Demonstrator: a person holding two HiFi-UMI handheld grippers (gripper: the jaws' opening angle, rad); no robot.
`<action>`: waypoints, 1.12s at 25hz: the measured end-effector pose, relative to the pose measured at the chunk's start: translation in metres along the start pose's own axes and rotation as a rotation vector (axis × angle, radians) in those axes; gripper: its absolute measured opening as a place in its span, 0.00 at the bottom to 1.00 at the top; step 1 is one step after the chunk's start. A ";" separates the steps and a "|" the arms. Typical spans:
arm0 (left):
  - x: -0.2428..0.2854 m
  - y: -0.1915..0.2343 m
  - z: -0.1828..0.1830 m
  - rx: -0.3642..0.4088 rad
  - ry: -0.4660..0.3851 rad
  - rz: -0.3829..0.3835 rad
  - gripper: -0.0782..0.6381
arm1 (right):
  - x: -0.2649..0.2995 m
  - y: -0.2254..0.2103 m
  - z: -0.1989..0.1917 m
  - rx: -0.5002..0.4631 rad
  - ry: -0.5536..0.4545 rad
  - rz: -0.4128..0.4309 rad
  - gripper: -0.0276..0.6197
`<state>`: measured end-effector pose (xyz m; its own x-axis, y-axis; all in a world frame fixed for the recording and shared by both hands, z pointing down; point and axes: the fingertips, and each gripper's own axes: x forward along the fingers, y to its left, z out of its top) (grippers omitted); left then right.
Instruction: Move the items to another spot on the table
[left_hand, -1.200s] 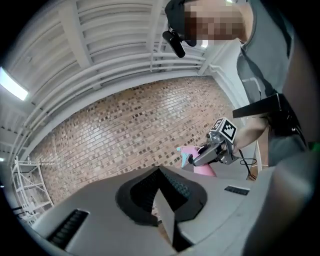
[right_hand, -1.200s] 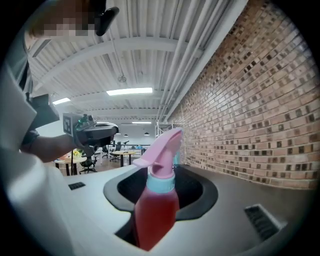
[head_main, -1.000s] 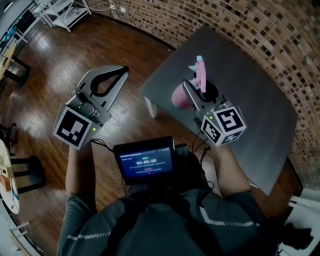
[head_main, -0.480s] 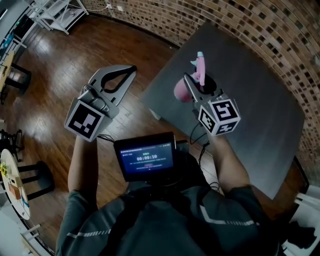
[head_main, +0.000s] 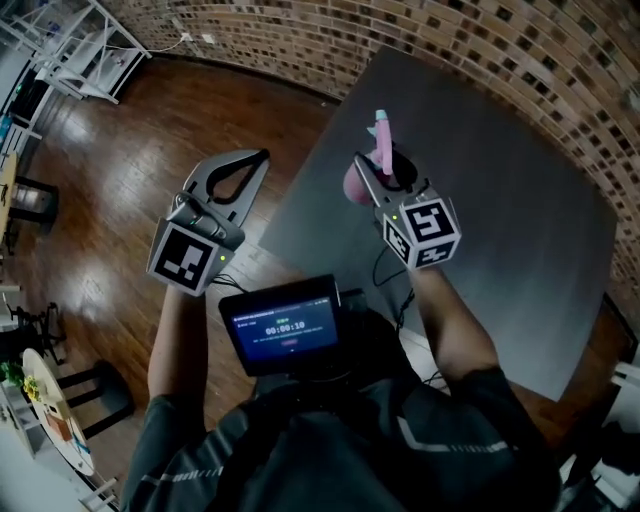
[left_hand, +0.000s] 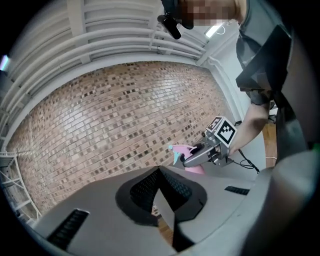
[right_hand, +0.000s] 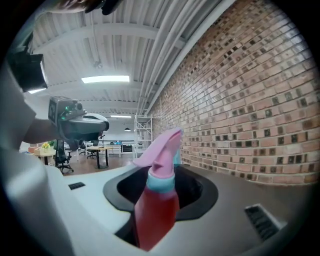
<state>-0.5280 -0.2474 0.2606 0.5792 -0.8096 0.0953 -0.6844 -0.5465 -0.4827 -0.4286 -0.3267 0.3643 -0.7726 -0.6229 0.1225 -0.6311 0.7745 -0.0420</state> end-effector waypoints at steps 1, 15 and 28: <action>0.009 -0.002 -0.007 0.001 0.015 -0.019 0.10 | 0.004 -0.008 -0.005 0.007 0.001 -0.013 0.30; 0.086 -0.014 -0.107 -0.068 0.036 -0.183 0.10 | 0.062 -0.042 -0.111 -0.035 0.064 -0.122 0.30; 0.090 -0.012 -0.140 -0.088 -0.061 -0.302 0.10 | 0.078 -0.032 -0.149 -0.072 0.092 -0.179 0.33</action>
<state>-0.5296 -0.3439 0.3970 0.7856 -0.5951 0.1694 -0.5116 -0.7788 -0.3629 -0.4584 -0.3835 0.5224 -0.6368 -0.7413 0.2118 -0.7488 0.6601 0.0591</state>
